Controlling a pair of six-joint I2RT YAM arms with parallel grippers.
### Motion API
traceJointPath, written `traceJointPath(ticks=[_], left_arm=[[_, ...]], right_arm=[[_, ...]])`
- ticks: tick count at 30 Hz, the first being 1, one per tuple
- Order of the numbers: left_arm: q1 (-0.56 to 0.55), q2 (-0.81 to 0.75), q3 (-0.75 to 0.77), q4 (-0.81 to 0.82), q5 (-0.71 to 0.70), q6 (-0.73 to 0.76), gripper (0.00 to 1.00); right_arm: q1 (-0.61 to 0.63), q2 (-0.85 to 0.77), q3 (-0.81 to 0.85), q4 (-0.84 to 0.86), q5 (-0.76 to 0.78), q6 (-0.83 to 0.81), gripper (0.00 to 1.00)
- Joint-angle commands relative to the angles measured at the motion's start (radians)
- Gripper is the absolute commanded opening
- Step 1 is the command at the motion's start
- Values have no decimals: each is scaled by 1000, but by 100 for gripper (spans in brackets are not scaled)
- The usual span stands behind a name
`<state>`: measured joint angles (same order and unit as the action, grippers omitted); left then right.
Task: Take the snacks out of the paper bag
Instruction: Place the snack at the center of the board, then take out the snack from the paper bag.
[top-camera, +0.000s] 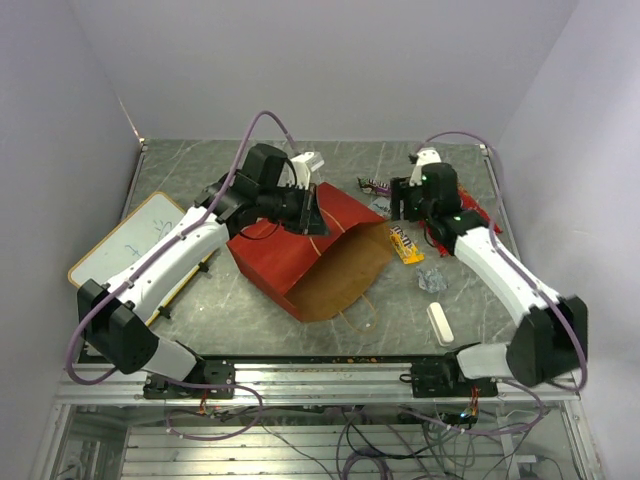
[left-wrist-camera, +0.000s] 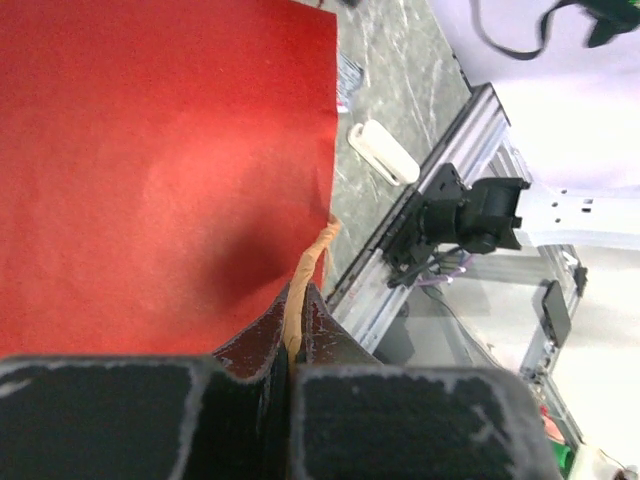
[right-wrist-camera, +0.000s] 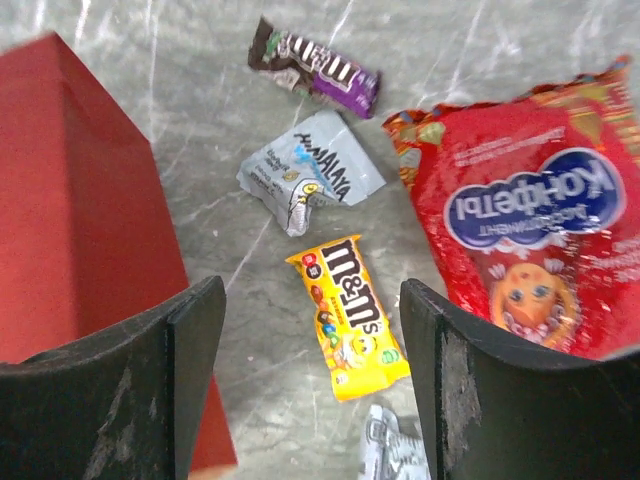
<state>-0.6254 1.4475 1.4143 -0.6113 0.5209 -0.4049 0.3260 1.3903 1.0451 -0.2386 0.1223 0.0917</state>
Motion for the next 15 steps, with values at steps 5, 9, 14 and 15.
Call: traceJointPath(ticks=[5,9,14,15], left_arm=[[-13,-146,-148,31,71,-81,7],[-14,-256,-252,8,42,-113,7],[-14,-396,-358,12,-1,-173,7],[-14,-411,-374,29,-3,-191,7]], right_arm=[[-1,-280,-14,-269,71,-44,71],[-1,-379,-5,-323,-55,-101,71],[8,-476,-15,-319,-340,-122,71],[11,-499,-27,-307,-409,-135,71]])
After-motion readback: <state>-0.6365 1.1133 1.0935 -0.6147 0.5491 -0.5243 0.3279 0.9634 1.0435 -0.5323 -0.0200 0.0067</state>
